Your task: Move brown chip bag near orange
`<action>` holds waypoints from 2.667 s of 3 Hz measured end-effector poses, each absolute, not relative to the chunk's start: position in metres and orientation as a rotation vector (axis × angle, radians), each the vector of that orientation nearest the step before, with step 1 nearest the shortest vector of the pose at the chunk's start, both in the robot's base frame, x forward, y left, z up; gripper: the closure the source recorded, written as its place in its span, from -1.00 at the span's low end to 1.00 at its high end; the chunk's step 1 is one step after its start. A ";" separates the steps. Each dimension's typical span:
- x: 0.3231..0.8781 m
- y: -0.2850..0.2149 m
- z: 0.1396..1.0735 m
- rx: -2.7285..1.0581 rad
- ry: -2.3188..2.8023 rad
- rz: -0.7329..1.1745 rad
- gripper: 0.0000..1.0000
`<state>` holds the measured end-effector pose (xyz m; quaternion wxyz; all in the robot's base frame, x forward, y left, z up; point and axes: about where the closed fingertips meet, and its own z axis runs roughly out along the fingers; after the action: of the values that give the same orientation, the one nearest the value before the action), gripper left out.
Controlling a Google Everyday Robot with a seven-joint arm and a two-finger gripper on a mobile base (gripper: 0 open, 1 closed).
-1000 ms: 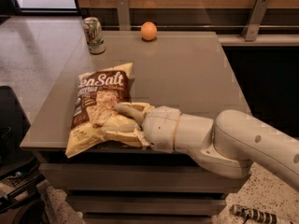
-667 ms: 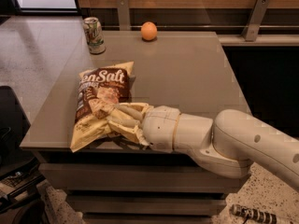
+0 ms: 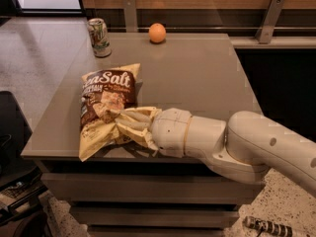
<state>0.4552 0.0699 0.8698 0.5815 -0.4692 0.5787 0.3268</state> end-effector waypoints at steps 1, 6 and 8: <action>0.474 0.052 0.885 -1.095 1.317 0.735 1.00; 0.593 -0.053 0.991 -0.987 1.137 0.536 1.00; 0.646 -0.099 0.993 -0.918 1.174 0.449 1.00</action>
Offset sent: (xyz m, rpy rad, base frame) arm 0.0686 -0.0660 0.0644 0.0339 -0.1541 -0.0388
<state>0.6462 -0.0990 0.9932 0.7121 -0.4142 0.5295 0.2025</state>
